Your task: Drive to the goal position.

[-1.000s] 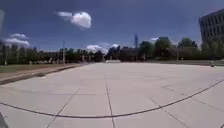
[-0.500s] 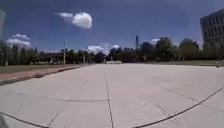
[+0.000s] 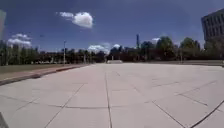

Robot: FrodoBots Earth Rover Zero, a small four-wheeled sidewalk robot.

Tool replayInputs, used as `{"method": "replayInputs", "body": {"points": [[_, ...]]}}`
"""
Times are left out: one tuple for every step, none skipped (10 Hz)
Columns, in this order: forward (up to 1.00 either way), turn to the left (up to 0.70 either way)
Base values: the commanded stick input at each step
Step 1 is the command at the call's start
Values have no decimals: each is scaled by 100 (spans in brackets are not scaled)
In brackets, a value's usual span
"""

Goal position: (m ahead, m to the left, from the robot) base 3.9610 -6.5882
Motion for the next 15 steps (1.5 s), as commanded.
{"method": "replayInputs", "body": {"points": [[50,0],[50,0],[50,0],[50,0],[50,0],[50,0],[50,0],[50,0],[50,0],[50,0],[50,0],[50,0],[50,0],[50,0],[50,0]]}}
